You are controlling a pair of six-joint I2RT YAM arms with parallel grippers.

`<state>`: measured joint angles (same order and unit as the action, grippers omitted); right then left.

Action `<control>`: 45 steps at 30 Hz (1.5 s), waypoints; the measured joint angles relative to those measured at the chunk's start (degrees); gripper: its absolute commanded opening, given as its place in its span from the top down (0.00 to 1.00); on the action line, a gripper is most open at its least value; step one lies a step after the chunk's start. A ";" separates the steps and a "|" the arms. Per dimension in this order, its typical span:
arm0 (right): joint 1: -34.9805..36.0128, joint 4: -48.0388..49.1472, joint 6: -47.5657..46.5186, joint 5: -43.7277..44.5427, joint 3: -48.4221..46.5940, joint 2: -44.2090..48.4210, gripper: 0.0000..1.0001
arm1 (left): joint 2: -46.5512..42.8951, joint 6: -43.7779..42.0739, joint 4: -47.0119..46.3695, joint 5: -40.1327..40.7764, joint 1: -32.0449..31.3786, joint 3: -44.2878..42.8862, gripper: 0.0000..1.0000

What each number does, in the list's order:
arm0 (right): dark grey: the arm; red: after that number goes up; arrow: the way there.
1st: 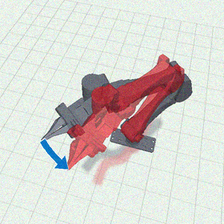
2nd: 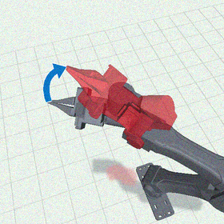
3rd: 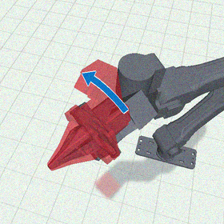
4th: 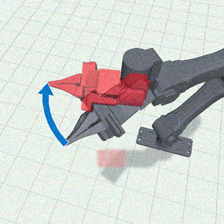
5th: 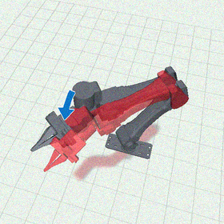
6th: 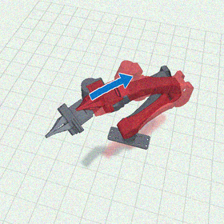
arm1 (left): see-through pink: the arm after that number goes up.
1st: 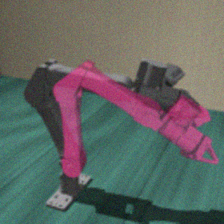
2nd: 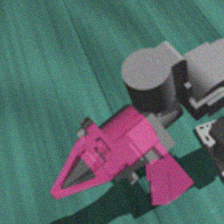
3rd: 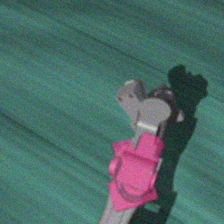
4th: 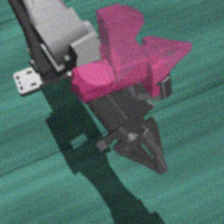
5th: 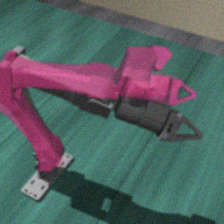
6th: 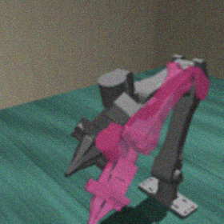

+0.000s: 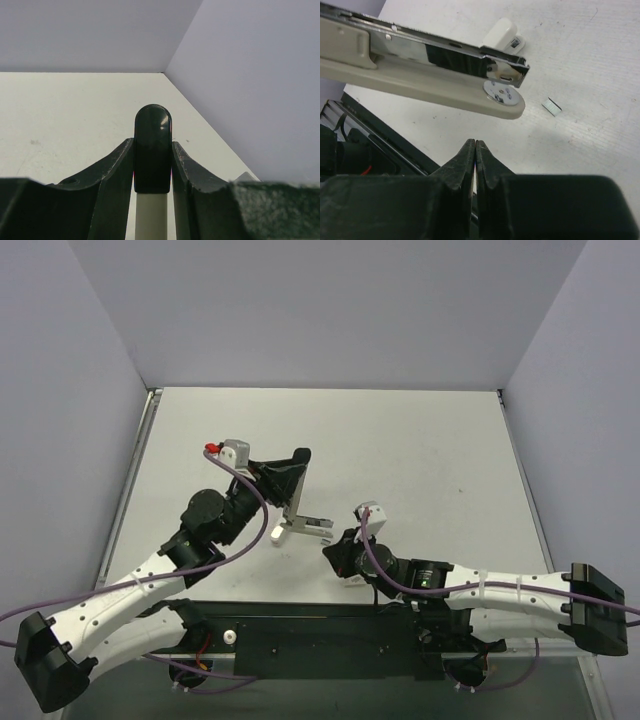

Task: Unload the staples from the stapler

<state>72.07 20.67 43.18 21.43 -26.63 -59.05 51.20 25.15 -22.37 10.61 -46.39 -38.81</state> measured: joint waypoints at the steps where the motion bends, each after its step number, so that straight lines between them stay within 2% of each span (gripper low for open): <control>1: 0.02 0.94 0.33 0.46 -0.02 -0.44 1.00 | -0.57 0.55 0.33 0.31 0.00 0.39 1.00; 17: 0.02 5.29 0.59 6.73 -0.02 -3.50 1.00 | -9.14 7.13 8.92 1.60 0.00 3.89 1.00; 32: 0.02 4.24 -7.30 8.76 -1.86 -0.52 1.00 | -18.36 12.66 17.64 -1.70 -0.02 8.04 1.00; 40: -0.02 -1.46 -13.42 5.99 -7.52 2.29 1.00 | -18.93 13.42 18.45 -5.22 -0.02 9.55 1.00; 45: -2.60 -6.58 -16.90 -0.61 -10.62 5.33 1.00 | -19.91 13.25 18.36 -9.27 0.00 9.55 1.00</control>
<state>69.47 14.09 26.28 20.82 -37.26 -53.71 31.29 38.39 -4.01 1.34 -46.39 -29.26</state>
